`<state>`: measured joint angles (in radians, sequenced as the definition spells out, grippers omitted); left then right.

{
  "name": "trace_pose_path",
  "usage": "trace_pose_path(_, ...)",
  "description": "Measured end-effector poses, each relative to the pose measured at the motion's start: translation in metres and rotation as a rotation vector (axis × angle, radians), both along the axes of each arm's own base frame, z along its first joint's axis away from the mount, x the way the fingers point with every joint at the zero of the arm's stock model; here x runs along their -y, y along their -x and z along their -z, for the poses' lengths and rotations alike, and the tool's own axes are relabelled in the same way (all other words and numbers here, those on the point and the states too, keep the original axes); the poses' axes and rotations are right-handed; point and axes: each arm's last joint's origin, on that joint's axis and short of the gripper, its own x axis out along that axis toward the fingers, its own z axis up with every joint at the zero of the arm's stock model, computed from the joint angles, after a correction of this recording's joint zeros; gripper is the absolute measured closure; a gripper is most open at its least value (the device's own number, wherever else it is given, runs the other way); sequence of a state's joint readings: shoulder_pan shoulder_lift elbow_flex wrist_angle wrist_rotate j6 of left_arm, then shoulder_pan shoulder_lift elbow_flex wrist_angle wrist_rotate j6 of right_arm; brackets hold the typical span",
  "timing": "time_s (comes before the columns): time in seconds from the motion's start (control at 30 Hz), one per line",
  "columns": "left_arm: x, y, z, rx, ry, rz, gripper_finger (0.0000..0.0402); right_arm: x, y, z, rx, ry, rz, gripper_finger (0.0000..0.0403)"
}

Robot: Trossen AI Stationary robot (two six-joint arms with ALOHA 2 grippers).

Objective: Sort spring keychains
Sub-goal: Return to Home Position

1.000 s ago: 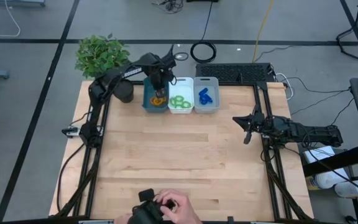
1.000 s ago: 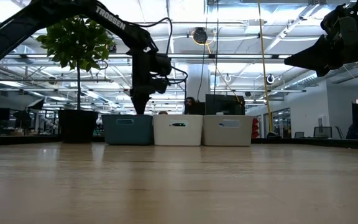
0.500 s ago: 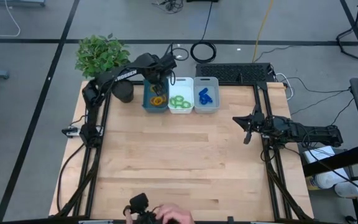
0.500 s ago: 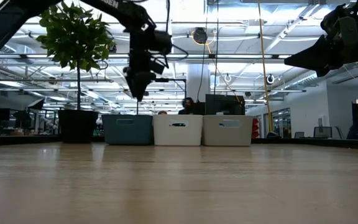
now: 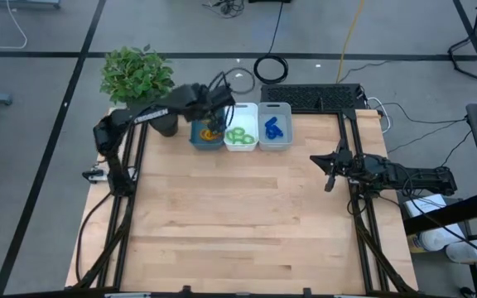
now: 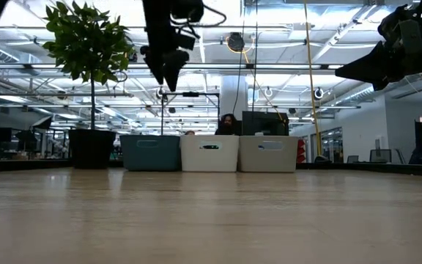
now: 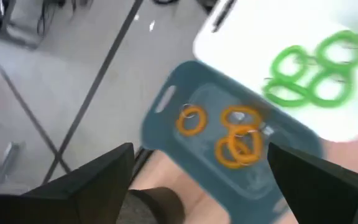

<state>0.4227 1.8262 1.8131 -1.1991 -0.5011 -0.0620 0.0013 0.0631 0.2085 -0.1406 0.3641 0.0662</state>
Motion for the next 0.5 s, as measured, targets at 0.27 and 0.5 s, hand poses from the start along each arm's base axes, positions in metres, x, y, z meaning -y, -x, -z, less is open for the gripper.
trace_pose_path(0.27, 0.059, 0.034, 0.026, 0.153, -0.134, 0.176, 0.0023, 0.000, 0.000, 0.000, -0.001, 0.000, 0.000, 0.0403)
trace_pose_path(0.5, 0.097, 0.075, 0.060, 0.398, -0.134, 0.320, 0.0023, 0.000, 0.000, 0.000, -0.001, 0.000, 0.000, 0.0403)
